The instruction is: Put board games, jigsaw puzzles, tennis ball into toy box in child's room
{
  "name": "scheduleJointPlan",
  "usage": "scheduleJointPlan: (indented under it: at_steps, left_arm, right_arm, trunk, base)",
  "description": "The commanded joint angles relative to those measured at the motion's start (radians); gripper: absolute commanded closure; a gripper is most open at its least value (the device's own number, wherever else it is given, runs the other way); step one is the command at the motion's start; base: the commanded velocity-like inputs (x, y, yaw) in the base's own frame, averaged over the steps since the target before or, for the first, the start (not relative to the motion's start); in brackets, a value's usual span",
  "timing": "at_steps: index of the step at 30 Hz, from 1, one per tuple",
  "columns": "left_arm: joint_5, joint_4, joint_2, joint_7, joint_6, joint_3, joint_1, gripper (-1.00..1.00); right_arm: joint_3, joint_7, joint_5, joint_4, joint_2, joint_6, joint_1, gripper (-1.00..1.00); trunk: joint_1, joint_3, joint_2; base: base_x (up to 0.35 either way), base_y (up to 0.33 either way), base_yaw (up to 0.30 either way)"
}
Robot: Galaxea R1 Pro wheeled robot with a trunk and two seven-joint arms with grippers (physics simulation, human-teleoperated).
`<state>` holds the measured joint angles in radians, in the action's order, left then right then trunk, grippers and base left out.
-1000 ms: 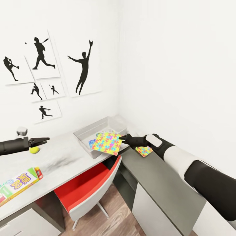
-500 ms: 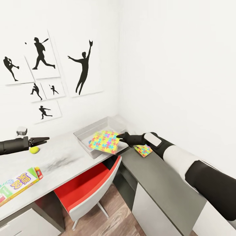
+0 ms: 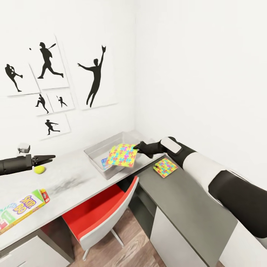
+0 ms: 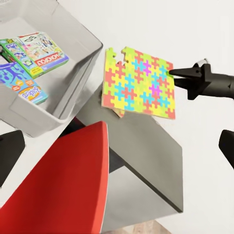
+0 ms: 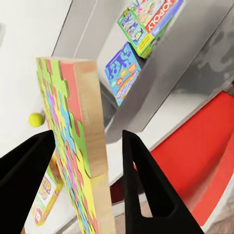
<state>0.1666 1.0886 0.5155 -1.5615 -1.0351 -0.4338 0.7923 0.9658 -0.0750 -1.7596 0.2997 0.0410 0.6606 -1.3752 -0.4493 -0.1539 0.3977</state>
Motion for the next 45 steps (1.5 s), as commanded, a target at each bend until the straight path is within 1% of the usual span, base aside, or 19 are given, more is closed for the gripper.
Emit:
scheduleJointPlan:
  at_steps: [1,5,9,14,23,38,45]
  left_arm:
    - [0.011,0.001,0.0,-0.009,-0.01,-0.001,0.001,-1.0]
    - [0.012,0.001,0.0,-0.009,-0.01,-0.001,0.002,-1.0]
    - [0.011,0.001,0.0,-0.009,-0.01,-0.002,0.001,-1.0]
    - [0.01,0.001,0.0,-0.009,-0.01,-0.002,0.001,-1.0]
    - [0.01,0.001,0.0,-0.009,-0.01,-0.002,0.001,-1.0]
    - [0.01,0.001,0.0,-0.009,-0.01,-0.002,0.001,-1.0]
    - [0.01,0.001,0.0,-0.009,-0.01,-0.002,0.001,-1.0]
  right_arm:
    - [-0.003,-0.017,-0.012,0.001,0.0,0.002,-0.005,1.0]
    - [-0.028,-0.027,-0.013,0.005,0.0,0.001,-0.007,1.0]
    - [-0.041,-0.032,-0.012,0.045,-0.004,-0.005,-0.003,1.0]
    - [-0.043,-0.036,-0.01,0.072,-0.002,-0.007,-0.001,1.0]
    - [-0.044,-0.036,-0.01,0.077,-0.001,-0.005,-0.001,1.0]
    - [-0.043,-0.034,-0.011,0.078,-0.01,-0.006,-0.001,1.0]
    - [-0.043,-0.033,-0.011,0.078,-0.009,-0.008,-0.001,1.0]
  trunk:
    - [-0.001,-0.002,0.002]
    - [-0.001,-0.002,0.002]
    - [-0.001,-0.002,0.002]
    - [-0.001,-0.003,0.002]
    - [-0.001,-0.014,0.002]
    - [-0.001,-0.035,0.002]
    - [-0.001,-0.038,0.002]
  base:
    - [0.0,0.137,0.0]
    - [0.0,0.172,0.0]
    - [0.0,0.125,0.0]
    - [0.0,0.062,0.012]
    - [0.065,0.041,0.133]
    - [0.111,-0.125,0.153]
    - [0.012,0.123,0.037]
